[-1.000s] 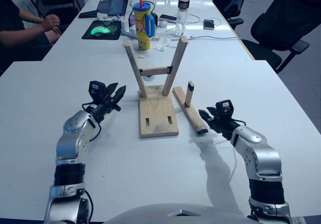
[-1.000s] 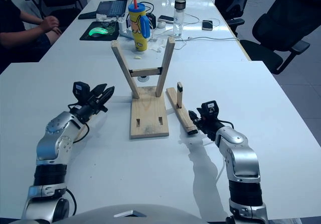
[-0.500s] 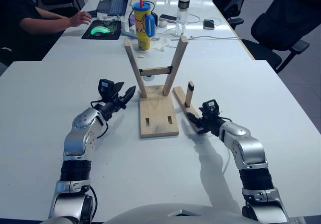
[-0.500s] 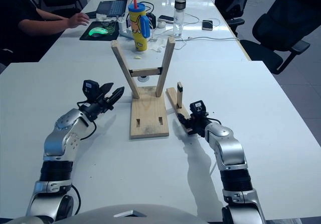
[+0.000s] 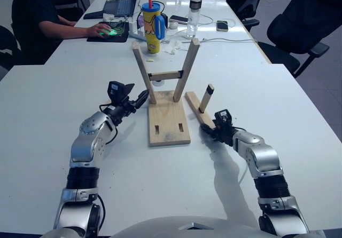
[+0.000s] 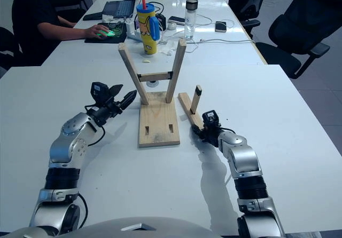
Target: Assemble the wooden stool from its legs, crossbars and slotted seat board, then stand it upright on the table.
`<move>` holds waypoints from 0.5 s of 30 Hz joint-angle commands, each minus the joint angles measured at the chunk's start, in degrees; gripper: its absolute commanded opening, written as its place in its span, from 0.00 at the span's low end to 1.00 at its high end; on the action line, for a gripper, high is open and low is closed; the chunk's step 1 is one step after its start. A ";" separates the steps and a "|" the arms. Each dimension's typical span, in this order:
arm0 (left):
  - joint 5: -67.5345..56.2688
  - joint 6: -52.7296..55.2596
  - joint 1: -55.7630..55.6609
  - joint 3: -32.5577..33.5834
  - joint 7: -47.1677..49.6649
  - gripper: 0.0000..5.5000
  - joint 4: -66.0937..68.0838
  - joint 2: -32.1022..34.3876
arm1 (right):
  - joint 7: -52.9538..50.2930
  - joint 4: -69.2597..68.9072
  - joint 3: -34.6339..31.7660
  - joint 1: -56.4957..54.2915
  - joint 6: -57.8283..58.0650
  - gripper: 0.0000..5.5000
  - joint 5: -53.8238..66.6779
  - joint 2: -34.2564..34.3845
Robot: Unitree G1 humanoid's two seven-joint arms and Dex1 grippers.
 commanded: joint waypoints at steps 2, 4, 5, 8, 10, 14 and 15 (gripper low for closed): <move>0.49 -0.11 -3.96 -0.77 -2.40 0.62 3.85 1.25 | -2.50 3.35 -1.07 0.50 -6.08 0.37 -0.88 1.60; -0.35 0.61 -5.24 -0.74 -3.53 0.62 3.98 1.30 | -4.08 3.30 -3.12 -0.85 -12.50 0.37 -1.17 1.99; -0.93 1.12 -5.67 -0.53 -3.92 0.62 3.80 1.25 | -4.16 2.99 -4.96 -1.65 -15.22 0.37 0.17 2.64; -2.17 2.07 -6.10 0.70 -4.37 0.62 2.92 1.79 | -3.84 4.20 -8.46 -5.31 -20.46 0.37 2.86 3.08; -3.45 2.79 -7.09 2.48 -4.52 0.62 2.84 2.73 | -2.24 4.16 -10.59 -7.96 -22.55 0.37 5.82 3.24; -8.15 6.24 -10.38 5.57 -5.81 0.62 2.18 3.77 | 3.49 -0.41 -13.85 -11.85 -21.57 0.37 14.91 2.27; -10.18 7.48 -10.92 6.54 -6.23 0.64 1.34 3.77 | 5.06 -2.21 -14.43 -12.89 -19.93 0.37 17.76 1.57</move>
